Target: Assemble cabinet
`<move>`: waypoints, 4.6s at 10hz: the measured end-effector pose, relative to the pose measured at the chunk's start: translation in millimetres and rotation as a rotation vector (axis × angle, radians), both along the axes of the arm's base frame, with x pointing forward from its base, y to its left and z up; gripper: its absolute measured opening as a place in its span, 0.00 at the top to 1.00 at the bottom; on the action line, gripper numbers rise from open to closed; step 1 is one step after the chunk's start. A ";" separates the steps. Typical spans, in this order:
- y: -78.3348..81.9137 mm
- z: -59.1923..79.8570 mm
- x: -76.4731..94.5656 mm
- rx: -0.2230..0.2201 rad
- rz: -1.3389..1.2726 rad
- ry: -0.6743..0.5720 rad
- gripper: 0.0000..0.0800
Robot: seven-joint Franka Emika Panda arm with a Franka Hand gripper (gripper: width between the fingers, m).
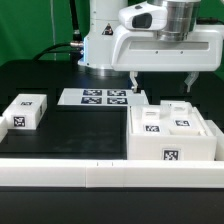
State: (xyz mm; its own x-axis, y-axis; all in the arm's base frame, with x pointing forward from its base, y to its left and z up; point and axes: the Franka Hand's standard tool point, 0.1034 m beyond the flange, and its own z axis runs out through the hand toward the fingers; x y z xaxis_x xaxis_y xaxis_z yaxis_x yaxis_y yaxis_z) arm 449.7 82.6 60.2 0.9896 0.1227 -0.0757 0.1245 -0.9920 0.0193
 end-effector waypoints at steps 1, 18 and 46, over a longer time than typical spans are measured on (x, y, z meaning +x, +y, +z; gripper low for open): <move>-0.1 -8.8 -1.8 0.005 -0.026 -0.025 0.00; -24.4 -56.0 28.2 0.009 -0.013 -0.078 0.00; -14.2 -37.0 37.6 0.015 0.106 -0.130 1.00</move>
Offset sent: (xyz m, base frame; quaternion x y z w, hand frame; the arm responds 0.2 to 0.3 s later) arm 0.0066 -0.0114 -0.0253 -0.0089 0.0240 0.0561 0.9981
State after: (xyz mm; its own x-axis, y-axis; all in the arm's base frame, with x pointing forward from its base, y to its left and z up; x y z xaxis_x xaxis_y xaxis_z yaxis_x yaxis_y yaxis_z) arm 487.3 68.5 23.1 0.9722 0.2274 0.0550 0.2262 -0.9737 0.0277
